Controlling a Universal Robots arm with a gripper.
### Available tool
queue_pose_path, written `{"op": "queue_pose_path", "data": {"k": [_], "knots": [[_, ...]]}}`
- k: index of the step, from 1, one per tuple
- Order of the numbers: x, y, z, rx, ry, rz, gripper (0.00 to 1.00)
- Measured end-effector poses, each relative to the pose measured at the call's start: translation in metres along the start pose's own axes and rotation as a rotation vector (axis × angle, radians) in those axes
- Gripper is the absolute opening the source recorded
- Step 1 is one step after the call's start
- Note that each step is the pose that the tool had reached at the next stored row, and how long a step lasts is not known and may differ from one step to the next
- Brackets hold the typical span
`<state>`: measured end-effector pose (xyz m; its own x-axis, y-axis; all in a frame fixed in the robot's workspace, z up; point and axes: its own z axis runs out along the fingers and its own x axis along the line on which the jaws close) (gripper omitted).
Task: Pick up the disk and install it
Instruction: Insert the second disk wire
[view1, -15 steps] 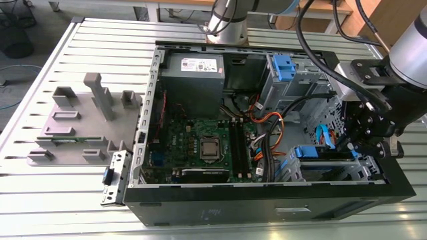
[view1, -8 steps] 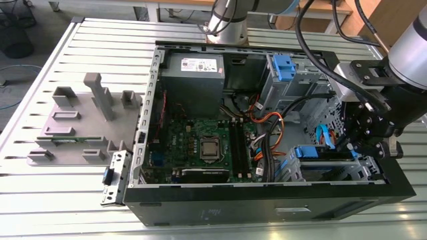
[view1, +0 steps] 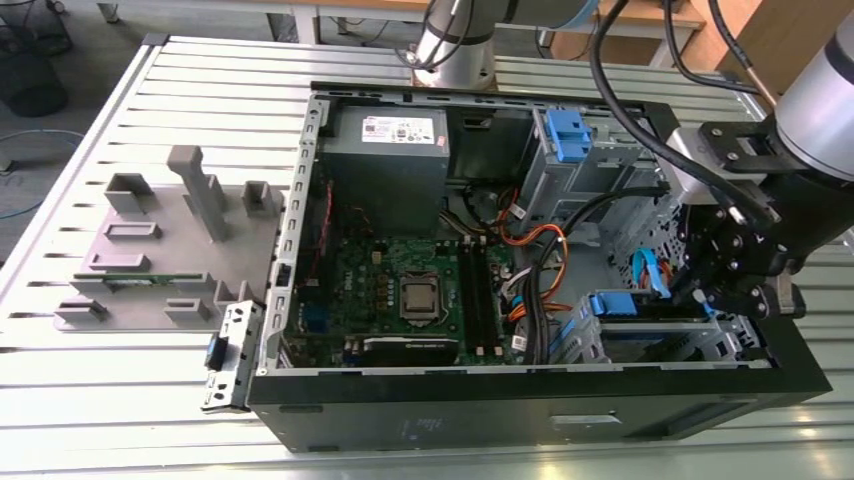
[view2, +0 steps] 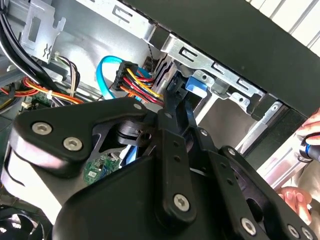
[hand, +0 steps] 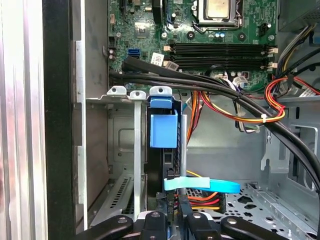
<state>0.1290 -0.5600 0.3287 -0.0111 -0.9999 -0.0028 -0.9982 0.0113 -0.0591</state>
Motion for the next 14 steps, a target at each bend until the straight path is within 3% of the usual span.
{"op": "queue_pose_path", "data": {"k": [4,11,14], "knots": [[0.0000,-0.0001,-0.0019,0.0000,0.0001,0.000,0.23],[-0.0001,-0.0010,-0.0170,0.0000,-0.0001,0.000,0.23],[-0.0001,-0.0011,-0.0188,0.0000,-0.0004,0.000,0.23]]}}
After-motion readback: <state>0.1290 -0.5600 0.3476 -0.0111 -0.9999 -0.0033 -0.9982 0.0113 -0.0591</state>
